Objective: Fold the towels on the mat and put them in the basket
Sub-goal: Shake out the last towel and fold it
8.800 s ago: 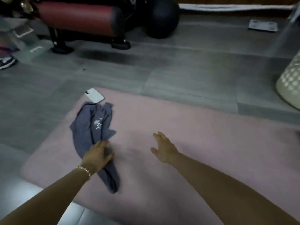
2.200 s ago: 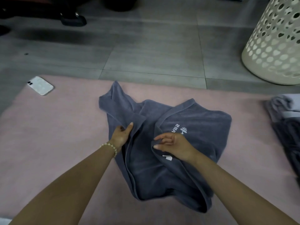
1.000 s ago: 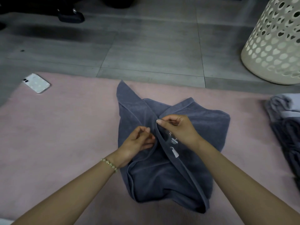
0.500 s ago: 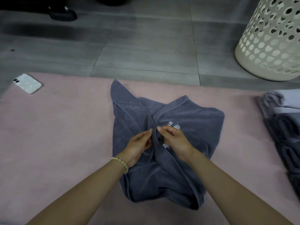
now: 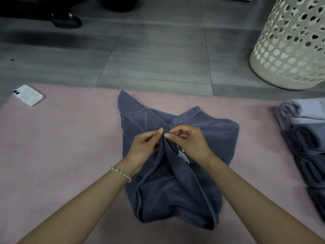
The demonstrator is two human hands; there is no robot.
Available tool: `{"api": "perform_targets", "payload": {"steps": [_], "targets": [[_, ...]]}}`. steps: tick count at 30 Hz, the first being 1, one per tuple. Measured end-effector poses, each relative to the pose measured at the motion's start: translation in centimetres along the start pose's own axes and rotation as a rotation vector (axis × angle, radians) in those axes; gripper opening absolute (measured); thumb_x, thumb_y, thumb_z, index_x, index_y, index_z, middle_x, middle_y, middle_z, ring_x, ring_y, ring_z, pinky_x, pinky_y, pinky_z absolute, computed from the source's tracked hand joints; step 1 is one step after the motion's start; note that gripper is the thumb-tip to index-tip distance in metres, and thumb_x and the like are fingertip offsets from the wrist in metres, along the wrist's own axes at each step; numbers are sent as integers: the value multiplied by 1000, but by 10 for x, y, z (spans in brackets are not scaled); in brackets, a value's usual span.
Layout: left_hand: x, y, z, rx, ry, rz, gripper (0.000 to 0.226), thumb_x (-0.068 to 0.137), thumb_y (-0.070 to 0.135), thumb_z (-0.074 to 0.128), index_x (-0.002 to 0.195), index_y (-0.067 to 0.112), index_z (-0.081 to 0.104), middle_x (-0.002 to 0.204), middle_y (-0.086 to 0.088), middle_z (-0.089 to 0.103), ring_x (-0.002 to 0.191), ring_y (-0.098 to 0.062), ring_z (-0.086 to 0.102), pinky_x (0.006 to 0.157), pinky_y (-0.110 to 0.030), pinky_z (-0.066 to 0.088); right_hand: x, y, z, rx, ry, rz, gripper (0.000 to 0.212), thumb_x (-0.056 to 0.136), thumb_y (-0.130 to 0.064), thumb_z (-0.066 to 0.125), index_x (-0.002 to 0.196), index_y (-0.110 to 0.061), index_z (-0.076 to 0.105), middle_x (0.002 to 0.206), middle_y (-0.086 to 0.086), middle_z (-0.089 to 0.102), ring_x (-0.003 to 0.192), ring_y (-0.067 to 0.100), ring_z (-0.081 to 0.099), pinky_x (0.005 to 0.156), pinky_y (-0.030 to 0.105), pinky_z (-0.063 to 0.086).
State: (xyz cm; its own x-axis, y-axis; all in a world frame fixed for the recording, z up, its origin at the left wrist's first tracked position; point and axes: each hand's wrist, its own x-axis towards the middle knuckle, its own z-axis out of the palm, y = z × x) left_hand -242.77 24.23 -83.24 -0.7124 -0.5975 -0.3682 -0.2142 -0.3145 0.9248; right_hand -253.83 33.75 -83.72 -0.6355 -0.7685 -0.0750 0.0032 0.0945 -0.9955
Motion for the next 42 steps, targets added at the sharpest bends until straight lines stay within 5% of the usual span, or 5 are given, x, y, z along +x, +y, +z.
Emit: {"api": "perform_targets", "payload": {"steps": [12,25,32,37,42], "targets": [[-12,23,-1,60,-126,161,17,90,12,60,76,4,66,61,12,63,59,4,56,62,-8,41,7,-14,-7,77,-243,260,49,86,-63,45,111,-28,69,117,-14,67,114,-5,55,98,16,39],[-11,61,-42,-398,53,-142,50,88,54,48,99,8,65,93,-9,72,79,-14,71,67,-23,58,-15,-40,-47,-338,-466,308,81,62,-73,66,78,6,64,74,14,68,71,24,65,68,29,52],[3,-19,-95,691,88,-147,48,94,42,47,60,8,53,63,-9,58,67,-19,52,61,-30,42,-60,31,-43,-634,-742,500,41,87,-61,50,100,-27,68,99,-13,64,95,3,57,89,18,44],[14,-54,-83,1428,230,140,48,95,50,37,93,10,63,96,-12,65,95,-33,59,78,-37,47,-38,58,-45,-436,-294,397,16,92,-31,59,96,-17,66,91,-8,64,86,7,59,83,19,46],[20,-64,9,1057,-124,215,43,94,52,37,88,16,60,89,-5,66,88,-26,61,76,-30,44,-16,84,-46,-595,54,421,26,84,-38,67,87,-15,55,85,-4,53,77,13,51,72,23,41]]}}
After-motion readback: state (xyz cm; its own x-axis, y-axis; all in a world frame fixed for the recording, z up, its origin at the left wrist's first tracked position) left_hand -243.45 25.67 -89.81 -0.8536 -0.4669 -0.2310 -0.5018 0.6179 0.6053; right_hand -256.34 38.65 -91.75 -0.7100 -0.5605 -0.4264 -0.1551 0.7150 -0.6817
